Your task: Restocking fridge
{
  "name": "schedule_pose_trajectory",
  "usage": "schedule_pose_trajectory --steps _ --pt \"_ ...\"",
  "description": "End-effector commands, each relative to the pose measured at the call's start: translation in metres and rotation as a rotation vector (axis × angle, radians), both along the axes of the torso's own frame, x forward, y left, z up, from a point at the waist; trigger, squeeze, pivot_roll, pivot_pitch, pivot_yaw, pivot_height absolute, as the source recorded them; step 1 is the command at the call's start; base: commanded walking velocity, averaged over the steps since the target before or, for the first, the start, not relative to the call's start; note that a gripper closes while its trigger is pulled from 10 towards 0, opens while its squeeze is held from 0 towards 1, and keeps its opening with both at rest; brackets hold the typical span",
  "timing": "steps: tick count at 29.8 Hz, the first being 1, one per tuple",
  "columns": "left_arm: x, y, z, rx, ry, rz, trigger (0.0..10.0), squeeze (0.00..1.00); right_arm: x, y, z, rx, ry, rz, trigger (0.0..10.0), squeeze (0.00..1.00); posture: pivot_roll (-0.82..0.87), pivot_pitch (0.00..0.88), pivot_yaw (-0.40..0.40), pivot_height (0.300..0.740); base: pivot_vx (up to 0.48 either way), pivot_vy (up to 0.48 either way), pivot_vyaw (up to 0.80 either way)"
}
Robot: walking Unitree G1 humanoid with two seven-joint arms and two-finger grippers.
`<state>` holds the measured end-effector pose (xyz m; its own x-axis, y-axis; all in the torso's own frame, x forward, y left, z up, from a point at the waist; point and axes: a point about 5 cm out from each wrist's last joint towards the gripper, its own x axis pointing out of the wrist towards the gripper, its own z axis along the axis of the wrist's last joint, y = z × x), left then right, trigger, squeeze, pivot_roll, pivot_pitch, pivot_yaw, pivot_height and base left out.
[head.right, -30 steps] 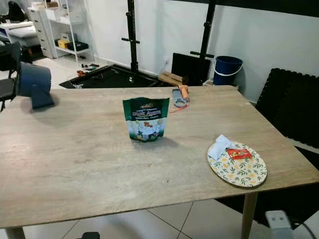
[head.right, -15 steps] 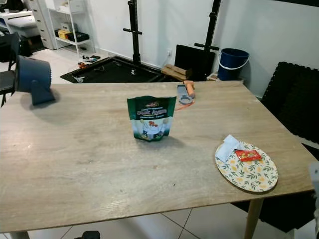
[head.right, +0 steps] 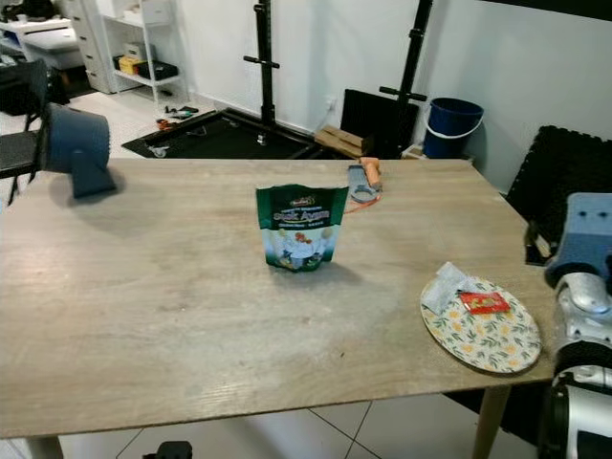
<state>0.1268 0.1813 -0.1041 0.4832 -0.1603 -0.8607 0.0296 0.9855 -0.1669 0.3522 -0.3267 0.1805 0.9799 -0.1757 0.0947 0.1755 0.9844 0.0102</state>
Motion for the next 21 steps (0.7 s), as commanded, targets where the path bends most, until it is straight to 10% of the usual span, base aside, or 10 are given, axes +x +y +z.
schedule_pose_trajectory --steps 1,5,6,21 --pt "-0.014 -0.003 -0.005 -0.01 0.059 -0.007 10.0 0.0 0.012 0.027 0.006 0.095 -0.05 0.232 10.0 1.0 -0.05 0.0 -0.076 0.74 0.0 0.0 0.0" --pt "-0.016 -0.003 -0.005 -0.013 0.061 -0.008 10.0 0.0 0.021 0.067 -0.004 0.224 -0.032 0.507 10.0 0.91 -0.04 0.0 -0.08 0.74 0.0 0.0 0.0" --pt "-0.017 -0.003 -0.006 -0.015 0.061 -0.007 10.0 0.0 0.021 0.077 -0.009 0.268 -0.016 0.585 10.0 0.0 -0.03 0.0 -0.079 0.74 0.0 0.0 0.0" --pt "-0.043 0.022 -0.007 0.01 0.075 -0.024 10.0 0.0 0.026 0.132 -0.022 0.321 0.052 0.852 10.0 0.0 0.03 0.115 -0.058 0.74 0.0 0.0 0.0"
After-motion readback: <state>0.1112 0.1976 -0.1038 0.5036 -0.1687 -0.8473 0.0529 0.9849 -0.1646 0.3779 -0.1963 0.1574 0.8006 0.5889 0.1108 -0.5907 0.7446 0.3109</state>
